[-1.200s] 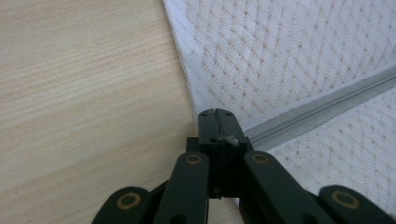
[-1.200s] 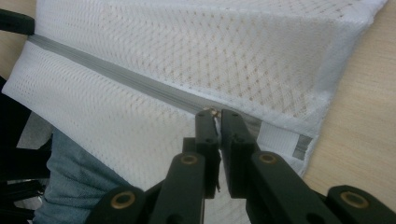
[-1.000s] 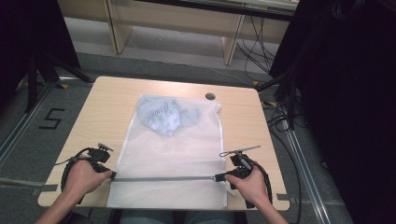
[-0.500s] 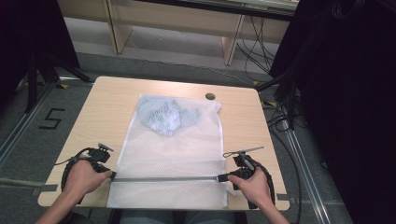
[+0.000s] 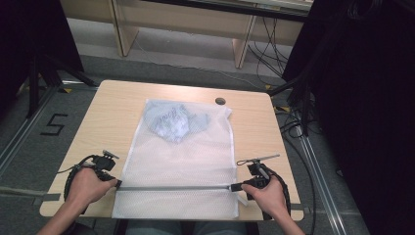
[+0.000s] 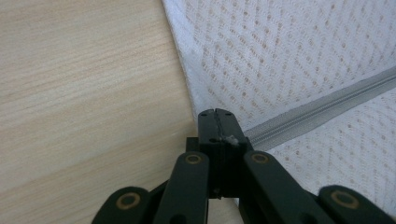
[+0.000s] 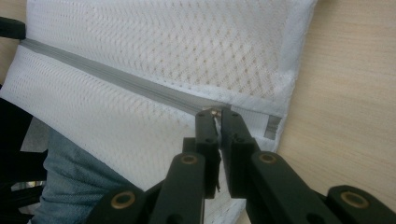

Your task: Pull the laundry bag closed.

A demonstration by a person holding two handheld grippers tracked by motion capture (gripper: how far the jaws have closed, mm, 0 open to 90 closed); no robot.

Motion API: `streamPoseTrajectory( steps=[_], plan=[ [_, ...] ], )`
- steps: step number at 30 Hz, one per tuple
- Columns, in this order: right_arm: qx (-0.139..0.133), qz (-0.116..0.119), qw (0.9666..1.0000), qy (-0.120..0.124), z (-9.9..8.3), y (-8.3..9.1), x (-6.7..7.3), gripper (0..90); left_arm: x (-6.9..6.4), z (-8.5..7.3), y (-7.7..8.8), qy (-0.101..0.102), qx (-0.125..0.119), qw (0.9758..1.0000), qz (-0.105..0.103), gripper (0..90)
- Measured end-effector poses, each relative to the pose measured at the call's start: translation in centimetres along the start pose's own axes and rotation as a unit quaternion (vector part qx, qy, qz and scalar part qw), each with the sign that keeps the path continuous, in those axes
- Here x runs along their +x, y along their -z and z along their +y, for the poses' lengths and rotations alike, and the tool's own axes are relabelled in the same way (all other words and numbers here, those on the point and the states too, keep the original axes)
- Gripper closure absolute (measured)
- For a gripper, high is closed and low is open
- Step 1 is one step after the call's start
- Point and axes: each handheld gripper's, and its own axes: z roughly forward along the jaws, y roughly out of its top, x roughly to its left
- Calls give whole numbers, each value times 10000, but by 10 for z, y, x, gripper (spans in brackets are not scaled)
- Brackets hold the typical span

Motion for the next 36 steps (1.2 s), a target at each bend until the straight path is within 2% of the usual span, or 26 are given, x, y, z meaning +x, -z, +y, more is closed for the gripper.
streamPoseTrajectory(
  steps=[1, 2, 8, 9, 15, 16, 17, 18, 19, 24, 25, 26, 27, 28, 29, 30, 31, 33, 34, 35, 36],
  plan=[
    [-20, 30, 10000, 3, 0, 0, 0, 870, 0, 0, 0, 0, 0, 10000, 0, 899],
    [139, -54, 9996, -245, 0, 2, 2, 870, 0, 0, 0, 3, -9, 10000, -1, 899],
    [121, -58, 9998, -179, -2, 1, -2, 869, 0, 0, 0, 0, -2, 10000, 0, 899],
    [172, -71, 9995, -256, -2, 2, -2, 869, 0, 0, 0, -3, -1, 10000, -1, 899],
    [213, -65, 9994, -269, -4, -1, -7, 869, 1, 0, 0, -23, -9, 10000, -8, 899],
    [319, -58, 9989, -336, -5, -1, -7, 869, 1, 0, 0, -19, -9, 10000, -8, 899],
    [259, -14, 9990, -373, -5, -2, -6, 869, 1, 0, 0, -20, -10, 10000, -8, 899],
    [339, 27, 9974, -629, -6, -2, -3, 868, 1, 0, 0, -18, -8, 10000, -9, 899],
    [357, -31, 9984, -448, -5, -1, -5, 868, 1, 0, 0, -20, -10, 10000, -9, 899],
    [389, -6, 9983, -435, -5, -2, -6, 865, 2, -1, 0, -13, -36, 10000, -32, 899],
    [201, 17, 9996, -203, -6, -5, -10, 863, 3, -1, 1, -120, 41, 9999, -54, 898],
    [115, -48, 9999, -112, -7, -5, -12, 857, 2, -1, 1, -58, -13, 10000, -53, 898],
    [115, -48, 9999, -112, -7, -5, -12, 857, 2, -1, 1, -58, -13, 10000, -53, 896],
    [199, -138, 9993, -278, -7, -3, -10, 849, 1, -2, 1, -36, -31, 10000, -53, 896],
    [-5, 24, 10000, -57, -7, -3, -14, 820, 1, -2, 0, 21, -91, 9999, -41, 892],
    [8, -36, 9998, -200, -7, 0, -14, 794, 1, -2, 1, 19, -109, 9999, -63, 886],
    [-198, -43, 9997, -154, -7, 0, -15, 754, 2, -2, 3, 56, -217, 9997, -75, 839],
    [-259, -81, 9996, -94, -7, 0, -16, 741, 2, -2, 5, 74, -283, 9996, -38, 823],
    [-379, -122, 9992, -2, -7, 2, -22, 732, 5, -2, 8, 110, -430, 9990, -74, 810],
    [-379, -122, 9992, -2, -7, 2, -22, 732, 5, -2, 8, 110, -430, 9990, -74, 803],
    [-427, -124, 9990, -20, -7, 3, -22, 730, 5, -1, 9, 116, -556, 9983, -94, 803]
  ],
)
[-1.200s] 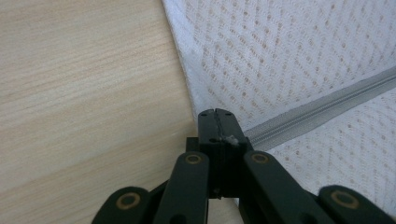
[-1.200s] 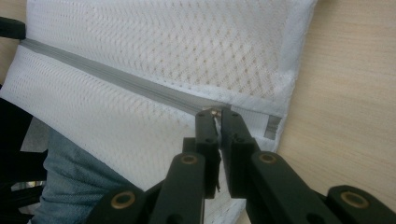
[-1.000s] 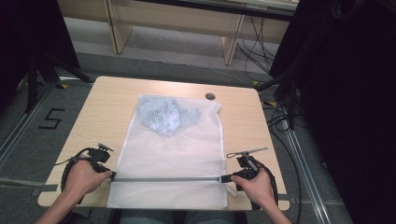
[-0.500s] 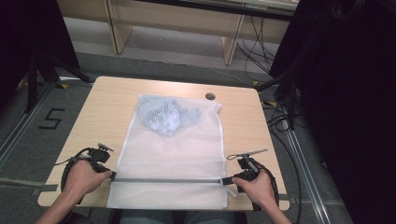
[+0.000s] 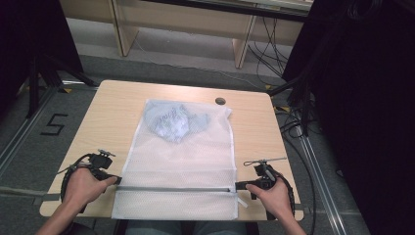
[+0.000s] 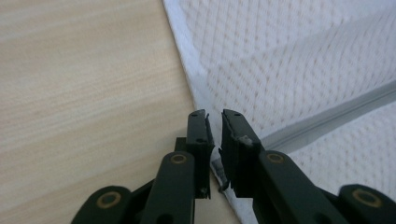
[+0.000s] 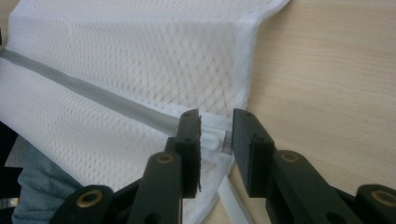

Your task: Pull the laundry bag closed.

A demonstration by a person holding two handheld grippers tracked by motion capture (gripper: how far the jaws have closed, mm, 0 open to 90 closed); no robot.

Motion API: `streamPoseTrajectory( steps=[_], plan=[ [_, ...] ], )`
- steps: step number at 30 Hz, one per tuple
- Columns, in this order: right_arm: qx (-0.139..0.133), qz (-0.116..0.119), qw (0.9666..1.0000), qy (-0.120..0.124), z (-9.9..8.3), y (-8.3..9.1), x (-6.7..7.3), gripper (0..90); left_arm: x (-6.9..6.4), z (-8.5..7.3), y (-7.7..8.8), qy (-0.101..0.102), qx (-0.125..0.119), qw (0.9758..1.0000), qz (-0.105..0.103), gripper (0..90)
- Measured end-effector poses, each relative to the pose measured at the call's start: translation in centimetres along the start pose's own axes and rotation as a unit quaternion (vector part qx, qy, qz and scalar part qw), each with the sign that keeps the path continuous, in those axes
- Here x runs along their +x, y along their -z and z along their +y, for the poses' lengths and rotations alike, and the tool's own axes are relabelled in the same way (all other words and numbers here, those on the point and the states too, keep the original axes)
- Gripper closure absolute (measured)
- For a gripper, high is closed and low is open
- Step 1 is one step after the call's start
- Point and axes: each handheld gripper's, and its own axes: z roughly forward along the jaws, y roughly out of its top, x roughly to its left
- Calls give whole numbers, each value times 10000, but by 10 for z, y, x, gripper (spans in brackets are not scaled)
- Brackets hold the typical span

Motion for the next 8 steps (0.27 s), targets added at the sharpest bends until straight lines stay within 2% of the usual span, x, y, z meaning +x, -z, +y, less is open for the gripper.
streamPoseTrajectory(
  steps=[1, 2, 4, 5, 7, 8],
  plan=[
    [1, 11, 9997, -250, 1, 2, 2, 719, 0, 0, 1, -26, -2, 10000, -4, 792],
    [-161, -96, 9998, 61, 2, 3, -3, 695, -1, 0, -1, 44, -164, 9999, -1, 780],
    [-179, -86, 9998, 54, 2, 4, -4, 688, -1, 0, 0, -15, -200, 9998, 11, 768],
    [-246, -240, 9994, 99, 1, 5, -6, 678, -1, 1, 1, 5, -257, 9997, 25, 762],
    [-240, -242, 9993, 135, 1, 5, -6, 673, 0, 2, 2, -45, -192, 9998, -3, 751],
    [-252, -280, 9992, 153, 1, 5, -7, 660, 0, 2, 2, -19, -263, 9997, 17, 744]
  ],
)
